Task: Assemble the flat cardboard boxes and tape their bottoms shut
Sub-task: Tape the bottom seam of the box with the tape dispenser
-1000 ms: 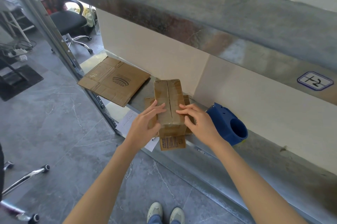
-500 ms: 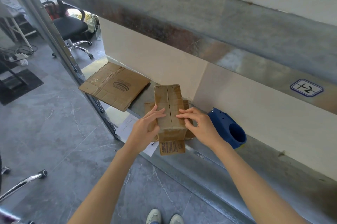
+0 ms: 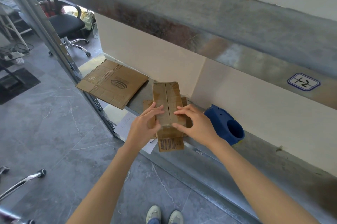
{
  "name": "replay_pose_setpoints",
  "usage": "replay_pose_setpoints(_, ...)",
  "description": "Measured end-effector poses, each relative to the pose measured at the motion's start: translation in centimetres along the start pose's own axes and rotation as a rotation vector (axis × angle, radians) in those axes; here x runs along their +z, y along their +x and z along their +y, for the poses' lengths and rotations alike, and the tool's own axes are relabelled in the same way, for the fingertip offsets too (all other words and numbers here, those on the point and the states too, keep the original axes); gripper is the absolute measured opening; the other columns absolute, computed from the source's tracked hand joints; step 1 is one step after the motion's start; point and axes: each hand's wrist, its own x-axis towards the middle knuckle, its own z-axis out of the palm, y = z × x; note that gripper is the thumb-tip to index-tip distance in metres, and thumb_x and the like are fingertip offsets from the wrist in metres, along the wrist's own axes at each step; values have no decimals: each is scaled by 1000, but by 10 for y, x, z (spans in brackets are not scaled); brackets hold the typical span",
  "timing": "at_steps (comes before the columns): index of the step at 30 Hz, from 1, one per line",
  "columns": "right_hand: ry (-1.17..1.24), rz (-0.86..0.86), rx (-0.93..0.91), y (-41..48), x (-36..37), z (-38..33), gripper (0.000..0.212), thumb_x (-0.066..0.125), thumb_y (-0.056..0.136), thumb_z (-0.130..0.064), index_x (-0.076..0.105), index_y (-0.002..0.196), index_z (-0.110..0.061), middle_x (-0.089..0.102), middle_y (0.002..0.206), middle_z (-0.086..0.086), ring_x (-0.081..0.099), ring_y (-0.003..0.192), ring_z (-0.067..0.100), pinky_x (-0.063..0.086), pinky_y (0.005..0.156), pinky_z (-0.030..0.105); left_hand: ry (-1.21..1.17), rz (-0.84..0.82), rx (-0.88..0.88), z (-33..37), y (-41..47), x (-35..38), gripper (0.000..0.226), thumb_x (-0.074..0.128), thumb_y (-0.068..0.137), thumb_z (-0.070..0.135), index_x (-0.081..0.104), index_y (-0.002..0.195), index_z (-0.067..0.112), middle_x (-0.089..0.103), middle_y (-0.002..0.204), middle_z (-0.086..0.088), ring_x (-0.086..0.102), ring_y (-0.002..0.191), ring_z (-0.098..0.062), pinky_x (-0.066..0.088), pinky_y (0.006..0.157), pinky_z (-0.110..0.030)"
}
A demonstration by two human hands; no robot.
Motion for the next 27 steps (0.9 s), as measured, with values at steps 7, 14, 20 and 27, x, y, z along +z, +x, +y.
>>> replay_pose_setpoints(7, -121, -87, -45, 1, -8, 3, 63, 73, 76, -61, 57, 131, -36, 45, 142, -23, 41, 130, 4, 48, 96, 36, 136, -101, -27, 3, 2, -9, 59, 73, 71, 65, 59, 124, 42, 47, 141, 32, 25, 142, 10, 42, 104, -33)
replay_pose_setpoints(14, -166, 38, -74, 0, 2, 1, 52, 69, 81, -58, 62, 125, -31, 52, 135, -19, 52, 120, 8, 54, 87, 34, 169, -48, -29, 4, 1, -2, 52, 80, 77, 44, 60, 123, 36, 48, 141, 29, 25, 142, 9, 45, 98, -29)
replay_pose_setpoints(20, -233, 137, -93, -1, 14, -7, 52, 70, 81, -57, 64, 121, -24, 57, 130, -12, 56, 116, 13, 56, 77, 33, 141, -33, -57, 5, 1, 1, 52, 82, 76, 40, 59, 122, 37, 49, 142, 27, 26, 142, 8, 46, 102, -33)
replay_pose_setpoints(27, -239, -177, -90, 2, -16, 4, 75, 82, 74, -45, 50, 141, -34, 40, 150, -19, 40, 135, 8, 23, 117, 40, 75, -303, -79, 3, 13, -28, 74, 91, 66, 22, 56, 129, 38, 42, 147, 25, 20, 144, 6, 42, 108, -37)
